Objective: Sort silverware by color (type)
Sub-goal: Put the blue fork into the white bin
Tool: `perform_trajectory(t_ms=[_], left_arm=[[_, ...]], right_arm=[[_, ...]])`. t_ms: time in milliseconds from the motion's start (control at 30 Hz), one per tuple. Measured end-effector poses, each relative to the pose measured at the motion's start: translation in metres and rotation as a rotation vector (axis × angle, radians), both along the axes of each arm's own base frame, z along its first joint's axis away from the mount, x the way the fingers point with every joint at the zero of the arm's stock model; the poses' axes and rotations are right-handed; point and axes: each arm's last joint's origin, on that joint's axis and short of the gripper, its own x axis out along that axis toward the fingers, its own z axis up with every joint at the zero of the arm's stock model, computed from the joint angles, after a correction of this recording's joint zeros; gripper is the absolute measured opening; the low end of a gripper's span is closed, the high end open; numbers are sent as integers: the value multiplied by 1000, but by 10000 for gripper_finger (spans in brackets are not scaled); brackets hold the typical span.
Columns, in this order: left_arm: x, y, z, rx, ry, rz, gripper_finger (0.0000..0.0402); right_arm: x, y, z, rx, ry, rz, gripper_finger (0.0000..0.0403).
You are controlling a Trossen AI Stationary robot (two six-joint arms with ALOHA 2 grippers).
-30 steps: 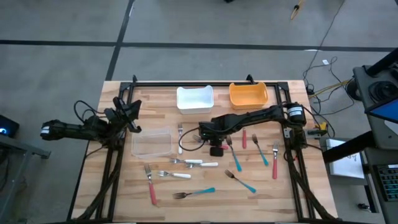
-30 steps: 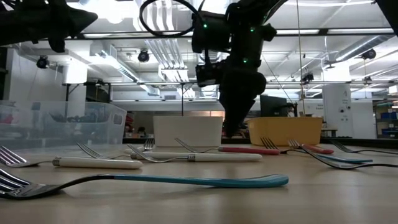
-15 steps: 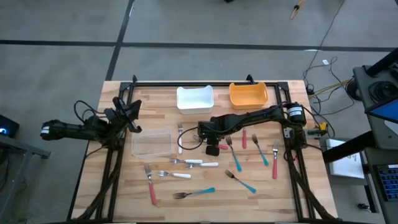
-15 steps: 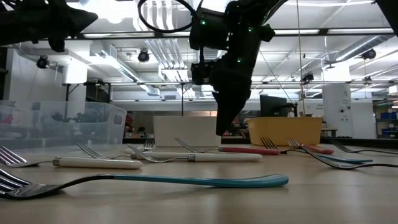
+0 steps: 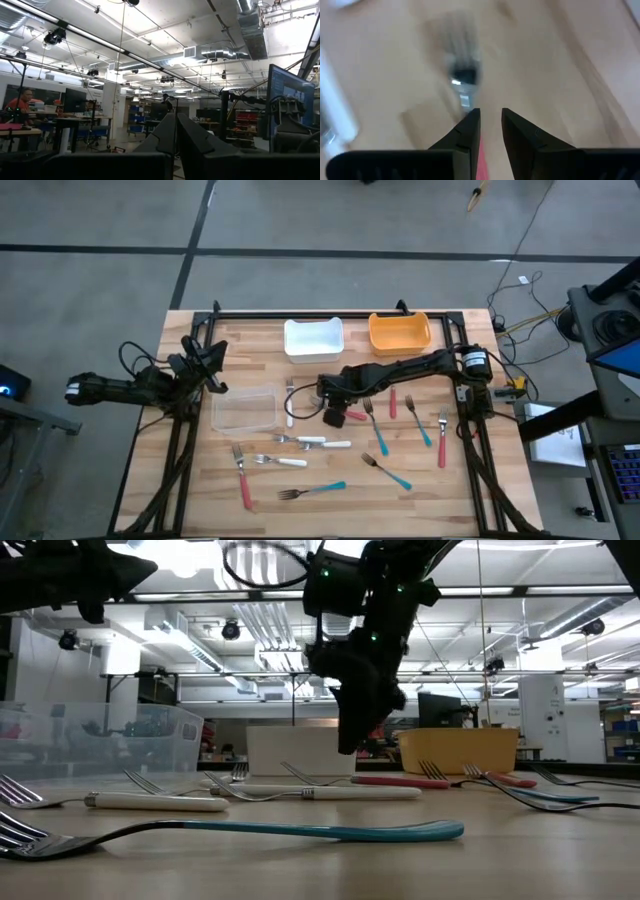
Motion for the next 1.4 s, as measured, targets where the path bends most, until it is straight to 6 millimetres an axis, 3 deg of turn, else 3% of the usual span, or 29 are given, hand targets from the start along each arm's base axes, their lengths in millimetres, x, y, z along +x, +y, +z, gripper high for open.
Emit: perform_trajectory(t_ms=[167, 400, 533, 667, 967, 1400], left_arm=[[0, 0, 0, 0, 0, 0, 0], [0, 0, 0, 1, 1, 0, 0], [0, 0, 0, 2, 2, 1, 0], [0, 0, 0, 2, 2, 1, 0], [0, 0, 0, 1, 3, 2, 0], [0, 1, -1, -7, 14, 25, 0]], right_arm=[[-25, -12, -2, 97, 212, -275, 70], [-53, -1, 9, 10, 413, -347, 70], [-65, 7, 14, 11, 416, -365, 70], [-80, 11, 7, 93, 428, -379, 69], [-90, 17, -14, 295, 240, -400, 74], [-93, 25, -30, 333, 211, -417, 189]])
